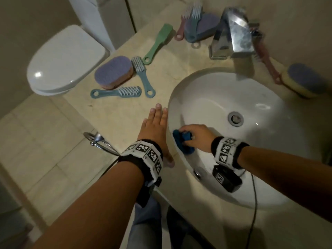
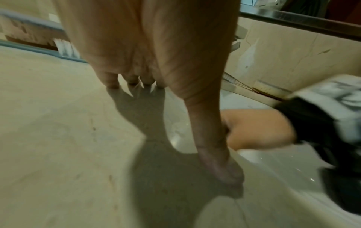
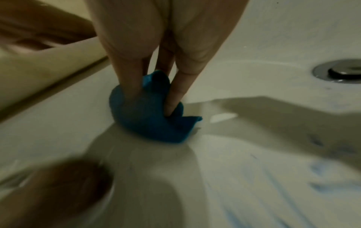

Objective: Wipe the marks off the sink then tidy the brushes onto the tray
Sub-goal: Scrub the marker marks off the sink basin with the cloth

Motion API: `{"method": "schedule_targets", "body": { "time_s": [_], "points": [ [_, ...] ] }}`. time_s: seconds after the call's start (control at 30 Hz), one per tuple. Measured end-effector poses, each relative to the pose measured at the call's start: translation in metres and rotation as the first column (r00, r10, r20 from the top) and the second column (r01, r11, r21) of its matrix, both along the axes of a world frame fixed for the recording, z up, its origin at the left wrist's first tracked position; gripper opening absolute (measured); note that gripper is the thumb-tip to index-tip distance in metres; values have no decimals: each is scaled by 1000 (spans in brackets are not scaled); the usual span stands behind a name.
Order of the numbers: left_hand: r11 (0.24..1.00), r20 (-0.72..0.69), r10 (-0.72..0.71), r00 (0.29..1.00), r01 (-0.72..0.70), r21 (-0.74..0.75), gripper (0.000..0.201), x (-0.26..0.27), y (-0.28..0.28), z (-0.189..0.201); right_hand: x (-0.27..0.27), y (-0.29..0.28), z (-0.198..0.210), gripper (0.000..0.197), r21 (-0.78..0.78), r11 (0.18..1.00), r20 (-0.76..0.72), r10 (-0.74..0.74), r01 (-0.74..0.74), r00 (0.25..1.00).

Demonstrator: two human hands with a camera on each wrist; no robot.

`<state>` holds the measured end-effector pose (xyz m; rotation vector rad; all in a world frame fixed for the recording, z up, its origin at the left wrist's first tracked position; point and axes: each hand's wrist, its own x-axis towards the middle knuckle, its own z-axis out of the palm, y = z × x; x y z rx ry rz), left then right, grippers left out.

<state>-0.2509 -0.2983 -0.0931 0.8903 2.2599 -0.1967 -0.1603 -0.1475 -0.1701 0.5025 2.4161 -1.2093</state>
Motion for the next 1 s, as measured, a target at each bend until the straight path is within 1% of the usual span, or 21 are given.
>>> {"method": "schedule_targets", "body": {
  "time_s": [0.07, 0.1, 0.13, 0.2, 0.27, 0.33, 0.37, 0.43, 0.47, 0.5, 0.57, 0.7, 0.8, 0.87, 0.9, 0.93, 1.0],
  "points": [
    [1000, 8, 12, 1000, -12, -2, 159, 0, 1, 1, 31, 3, 4, 47, -18, 991, 108, 133, -132, 985],
    [1000, 13, 16, 1000, -16, -8, 159, -1, 2, 1, 41, 4, 5, 47, -22, 982, 131, 187, -185, 974],
    [1000, 14, 20, 1000, -19, -15, 159, -1, 3, 0, 42, 6, 4, 45, -25, 978, 128, 209, -207, 970],
    [999, 10, 18, 1000, -18, -27, 160, -1, 5, 1, 24, 10, 0, 40, -2, 987, 72, 162, -162, 984],
    [999, 5, 18, 1000, -18, -38, 160, -1, 6, 0, -2, 11, -4, 35, 72, 991, 26, 108, -110, 994],
    [999, -1, 17, 1000, -17, -42, 160, -2, 6, 1, -14, 8, 0, 32, 106, 987, 41, 116, -120, 992],
    [999, 0, 13, 1000, -13, -45, 160, -1, 6, 2, -7, 8, 7, 32, 100, 980, 76, 167, -174, 983],
    [999, 0, 9, 1000, -9, -47, 160, -1, 7, 2, 20, 9, 19, 30, 66, 938, 178, 325, -341, 929],
    [999, 5, 10, 1000, -10, -48, 160, -1, 7, 2, 35, 10, 22, 28, 55, 921, 226, 365, -386, 903],
    [999, 9, 12, 1000, -11, -49, 161, -1, 7, 2, 47, 11, 22, 28, 41, 918, 251, 373, -394, 893],
    [998, 6, 14, 1000, -14, -54, 161, -2, 8, 2, 47, 13, 19, 28, 43, 934, 225, 336, -354, 915],
    [998, -8, 0, 1000, -1, -70, 160, -2, 9, 2, -2, 23, -3, 31, 145, 965, 85, 210, -220, 974],
    [997, -12, 2, 1000, -3, -75, 160, -1, 7, 1, -31, 45, -17, 33, 273, 956, 22, 109, -111, 994],
    [997, -11, -1, 1000, 0, -78, 160, -1, 7, 1, -37, 57, -22, 34, 370, 929, 10, 19, -21, 1000],
    [997, -10, -2, 1000, 1, -81, 160, -1, 7, 1, -35, 59, -24, 34, 406, 913, 22, 17, -25, 1000],
    [996, -9, -2, 1000, 1, -86, 160, -1, 8, 1, -30, 56, -26, 34, 415, 906, 52, 63, -79, 997],
    [996, -11, -1, 1000, 0, -94, 160, -1, 9, 2, -13, 49, -29, 33, 334, 920, 118, 174, -204, 978]
  ]
}}
